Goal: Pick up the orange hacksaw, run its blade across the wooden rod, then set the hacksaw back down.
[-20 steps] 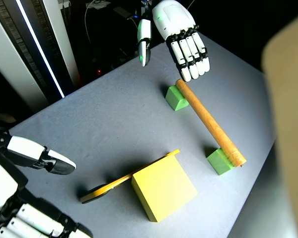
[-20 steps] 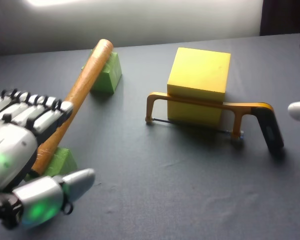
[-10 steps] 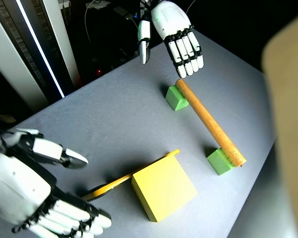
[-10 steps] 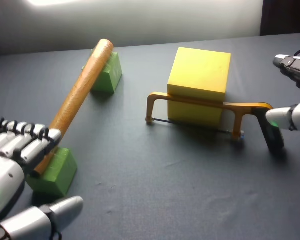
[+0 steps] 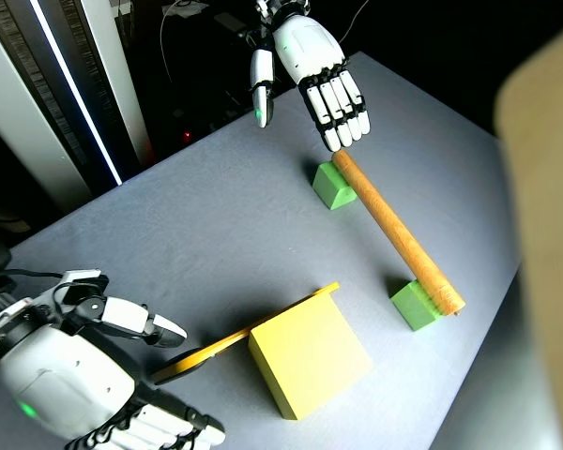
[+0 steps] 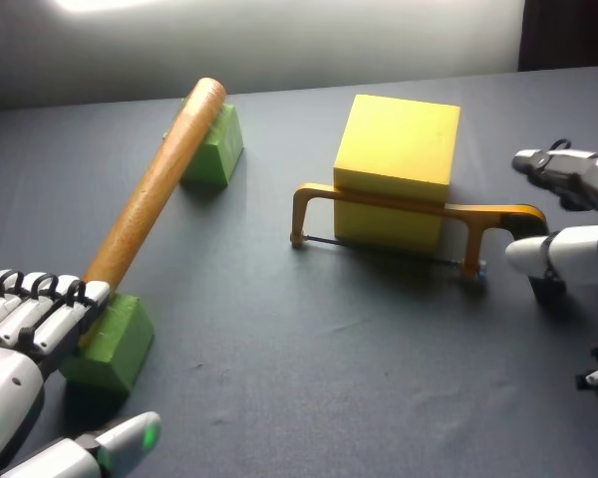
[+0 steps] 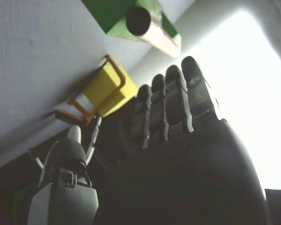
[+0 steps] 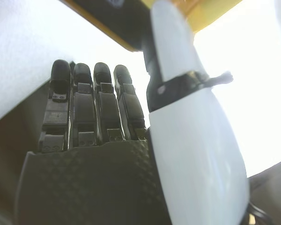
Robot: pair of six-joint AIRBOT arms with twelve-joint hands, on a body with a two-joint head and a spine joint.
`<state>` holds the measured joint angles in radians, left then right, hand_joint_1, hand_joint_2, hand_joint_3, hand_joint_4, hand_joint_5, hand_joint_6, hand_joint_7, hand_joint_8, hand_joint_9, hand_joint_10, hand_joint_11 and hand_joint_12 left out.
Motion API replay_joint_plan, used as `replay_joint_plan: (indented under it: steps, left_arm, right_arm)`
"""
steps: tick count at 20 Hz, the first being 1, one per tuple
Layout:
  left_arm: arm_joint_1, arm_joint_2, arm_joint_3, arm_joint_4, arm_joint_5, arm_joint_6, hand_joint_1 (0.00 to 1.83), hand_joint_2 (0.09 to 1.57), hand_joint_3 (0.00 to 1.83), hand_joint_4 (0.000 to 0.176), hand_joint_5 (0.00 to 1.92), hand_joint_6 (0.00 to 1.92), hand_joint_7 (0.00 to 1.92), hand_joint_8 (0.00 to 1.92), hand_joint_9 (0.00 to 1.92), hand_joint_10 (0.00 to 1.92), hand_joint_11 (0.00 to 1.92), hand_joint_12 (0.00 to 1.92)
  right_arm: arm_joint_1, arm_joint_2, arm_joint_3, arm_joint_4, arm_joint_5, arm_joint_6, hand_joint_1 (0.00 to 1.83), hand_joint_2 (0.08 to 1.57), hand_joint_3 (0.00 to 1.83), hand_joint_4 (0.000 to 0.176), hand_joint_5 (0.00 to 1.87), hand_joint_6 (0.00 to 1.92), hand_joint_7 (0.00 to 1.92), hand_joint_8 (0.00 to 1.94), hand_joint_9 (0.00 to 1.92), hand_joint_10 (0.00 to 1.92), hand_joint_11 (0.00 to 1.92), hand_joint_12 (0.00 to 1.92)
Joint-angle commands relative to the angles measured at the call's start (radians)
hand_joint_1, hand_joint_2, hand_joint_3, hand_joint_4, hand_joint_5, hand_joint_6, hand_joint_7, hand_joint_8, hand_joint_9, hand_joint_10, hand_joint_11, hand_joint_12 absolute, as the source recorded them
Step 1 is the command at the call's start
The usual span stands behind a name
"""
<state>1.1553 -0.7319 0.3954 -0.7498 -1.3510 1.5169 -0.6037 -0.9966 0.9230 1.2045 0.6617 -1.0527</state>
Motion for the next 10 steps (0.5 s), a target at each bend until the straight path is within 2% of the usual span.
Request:
replay_joint_plan:
  steps: [1,3,5,7,10]
  left_arm:
    - [0.0,0.001,0.007,0.049,-0.112,-0.005,0.0,1.2,0.0,0.0,0.13,0.0,0.14,0.0,0.12,0.0,0.0,0.26]
    - [0.009,-0.004,0.015,0.056,-0.112,-0.012,0.0,1.21,0.0,0.0,0.12,0.0,0.13,0.0,0.11,0.0,0.0,0.22]
    - [0.011,-0.015,0.022,0.06,-0.112,-0.016,0.0,1.21,0.0,0.0,0.11,0.0,0.11,0.0,0.08,0.0,0.0,0.15]
    - [0.013,-0.031,0.033,0.067,-0.112,-0.021,0.0,1.21,0.0,0.0,0.14,0.0,0.14,0.0,0.11,0.01,0.0,0.28]
    - [0.012,-0.052,0.045,0.067,-0.112,-0.025,0.0,1.21,0.0,0.0,0.11,0.0,0.11,0.0,0.09,0.01,0.0,0.19]
  right_arm:
    - [0.002,0.0,0.01,-0.04,0.064,0.004,1.22,1.07,0.0,0.0,0.26,0.0,0.26,0.0,0.23,0.01,0.0,0.68]
    - [0.002,-0.012,0.017,-0.024,0.064,0.001,1.2,1.1,0.01,0.0,0.23,0.0,0.23,0.0,0.19,0.0,0.0,0.6]
    - [0.004,-0.019,0.023,-0.005,0.058,0.001,1.17,1.11,0.0,0.0,0.27,0.01,0.22,0.0,0.18,0.0,0.0,0.59]
    - [0.006,-0.031,0.033,0.008,0.049,0.001,1.16,1.12,0.0,0.0,0.27,0.0,0.24,0.0,0.2,0.01,0.0,0.64]
    - [0.009,-0.042,0.046,0.016,0.028,-0.002,1.16,1.11,0.0,0.0,0.26,0.0,0.25,0.0,0.2,0.01,0.0,0.61]
